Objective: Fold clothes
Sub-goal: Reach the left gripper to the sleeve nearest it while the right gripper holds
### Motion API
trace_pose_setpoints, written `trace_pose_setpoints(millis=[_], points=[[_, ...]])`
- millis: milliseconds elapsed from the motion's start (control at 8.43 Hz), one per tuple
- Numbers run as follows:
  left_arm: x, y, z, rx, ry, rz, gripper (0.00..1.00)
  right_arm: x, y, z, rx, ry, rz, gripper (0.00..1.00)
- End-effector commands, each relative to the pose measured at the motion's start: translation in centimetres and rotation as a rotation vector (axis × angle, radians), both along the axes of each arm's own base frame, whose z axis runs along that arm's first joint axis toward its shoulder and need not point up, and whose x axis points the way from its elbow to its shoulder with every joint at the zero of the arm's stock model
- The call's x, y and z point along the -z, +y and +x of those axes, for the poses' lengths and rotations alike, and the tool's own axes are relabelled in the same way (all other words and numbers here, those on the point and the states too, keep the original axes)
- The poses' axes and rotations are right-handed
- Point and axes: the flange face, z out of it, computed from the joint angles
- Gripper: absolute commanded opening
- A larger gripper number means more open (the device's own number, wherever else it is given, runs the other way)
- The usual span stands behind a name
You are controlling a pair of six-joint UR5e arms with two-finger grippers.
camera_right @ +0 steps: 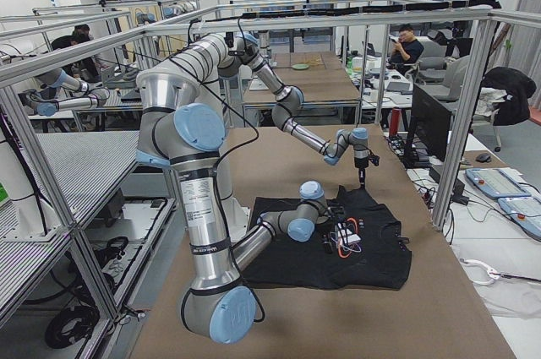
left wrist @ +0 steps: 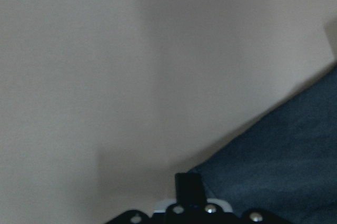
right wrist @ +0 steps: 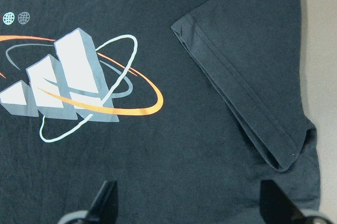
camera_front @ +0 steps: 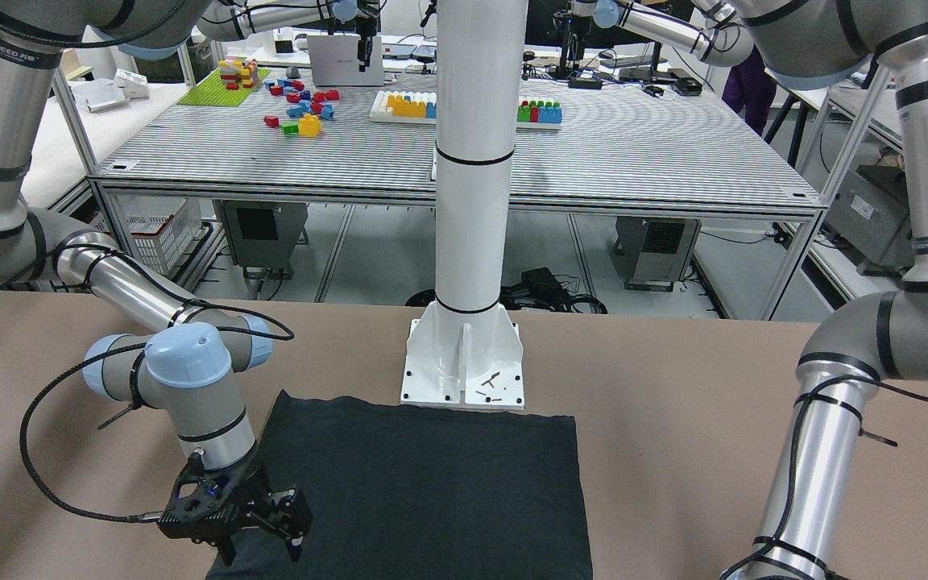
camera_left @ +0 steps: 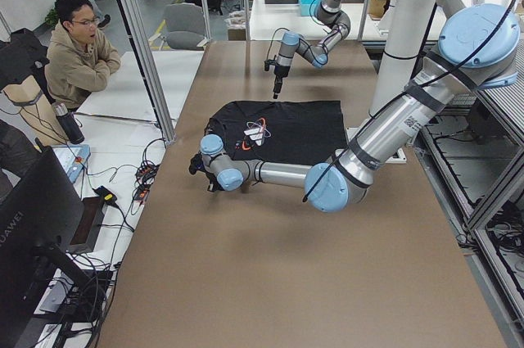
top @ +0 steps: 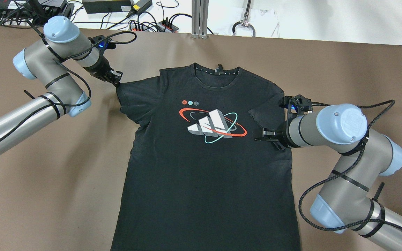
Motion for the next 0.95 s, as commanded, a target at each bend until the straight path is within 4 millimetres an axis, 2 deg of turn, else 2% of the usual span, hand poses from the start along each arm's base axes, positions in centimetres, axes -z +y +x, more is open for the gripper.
trace_pose_setpoints(millis=[0,356,593,712,831], points=[[-1.6,2.1,-1.8,-0.003,0.019,0.024,0.00,0.2,0.1,0.0,0.001,-0.004,0.001,0.95],[-0.4,3.2,-2.6,0.005,0.043,0.048,0.00,0.1,0.0,0.0,0.000,-0.004,-0.001,0.95],[-1.8,5.7,-4.1,0.009,0.053,0.051,0.00,0.2,0.1,0.0,0.002,-0.004,0.000,0.95],[-1.8,6.2,-4.4,0.010,0.058,0.054,0.00,0.1,0.0,0.0,0.001,-0.002,-0.001,0.95],[-0.1,6.5,-4.6,0.016,0.080,0.058,0.00,0.1,0.0,0.0,0.002,-0.002,-0.001,0.95]])
